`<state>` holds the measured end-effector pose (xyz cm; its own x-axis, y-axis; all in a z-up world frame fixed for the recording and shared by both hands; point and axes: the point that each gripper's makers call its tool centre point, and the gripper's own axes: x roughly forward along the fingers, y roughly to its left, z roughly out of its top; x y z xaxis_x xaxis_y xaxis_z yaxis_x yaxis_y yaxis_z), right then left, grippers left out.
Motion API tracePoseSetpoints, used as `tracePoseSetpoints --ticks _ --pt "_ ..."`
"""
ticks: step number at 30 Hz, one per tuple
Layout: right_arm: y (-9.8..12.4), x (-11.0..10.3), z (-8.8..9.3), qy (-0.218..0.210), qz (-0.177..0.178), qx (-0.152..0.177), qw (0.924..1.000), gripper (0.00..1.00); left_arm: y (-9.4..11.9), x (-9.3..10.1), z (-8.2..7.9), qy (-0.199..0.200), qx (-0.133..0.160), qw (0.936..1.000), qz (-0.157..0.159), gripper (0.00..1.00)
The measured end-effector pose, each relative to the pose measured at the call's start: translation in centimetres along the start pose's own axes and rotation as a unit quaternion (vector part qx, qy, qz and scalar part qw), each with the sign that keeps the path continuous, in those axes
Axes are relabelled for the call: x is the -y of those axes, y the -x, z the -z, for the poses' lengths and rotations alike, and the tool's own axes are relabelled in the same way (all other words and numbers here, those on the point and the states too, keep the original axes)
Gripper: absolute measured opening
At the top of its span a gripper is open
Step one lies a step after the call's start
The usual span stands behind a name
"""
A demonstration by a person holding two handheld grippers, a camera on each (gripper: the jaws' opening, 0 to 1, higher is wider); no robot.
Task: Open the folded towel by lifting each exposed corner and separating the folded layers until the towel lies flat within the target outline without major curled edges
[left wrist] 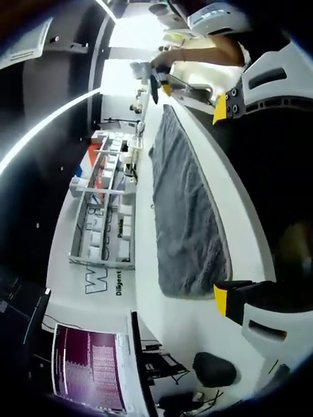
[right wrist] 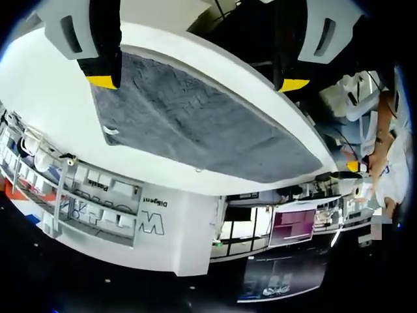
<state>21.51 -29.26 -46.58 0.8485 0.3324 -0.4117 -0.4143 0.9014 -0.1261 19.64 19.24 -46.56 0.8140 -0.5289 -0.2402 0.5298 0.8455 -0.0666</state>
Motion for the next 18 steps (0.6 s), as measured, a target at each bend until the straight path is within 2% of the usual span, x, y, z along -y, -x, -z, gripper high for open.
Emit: tracePoseSetpoints --ticks 4,7,12,16,18 --pt "-0.2 1.2 1.1 -0.013 0.02 -0.021 0.9995 0.99 -0.2 0.2 0.0 -0.014 -0.004 0.9999 -0.003 0.95" --pt "-0.2 1.4 1.2 -0.013 0.025 -0.024 0.9993 0.99 -0.4 0.9 -0.1 -0.001 0.003 0.9999 0.015 0.95" --pt "0.0 1.1 0.9 -0.007 0.023 -0.015 0.9996 0.99 -0.6 1.4 0.1 -0.001 0.002 0.9998 0.021 0.95" --pt "1.0 0.7 -0.2 0.029 0.038 0.001 0.9989 0.99 -0.2 1.7 -0.2 0.007 0.011 0.9996 0.026 0.93" --pt "1.5 0.4 -0.8 0.032 0.039 0.013 0.9986 0.99 0.0 1.8 -0.3 0.007 0.015 0.9995 0.026 0.93"
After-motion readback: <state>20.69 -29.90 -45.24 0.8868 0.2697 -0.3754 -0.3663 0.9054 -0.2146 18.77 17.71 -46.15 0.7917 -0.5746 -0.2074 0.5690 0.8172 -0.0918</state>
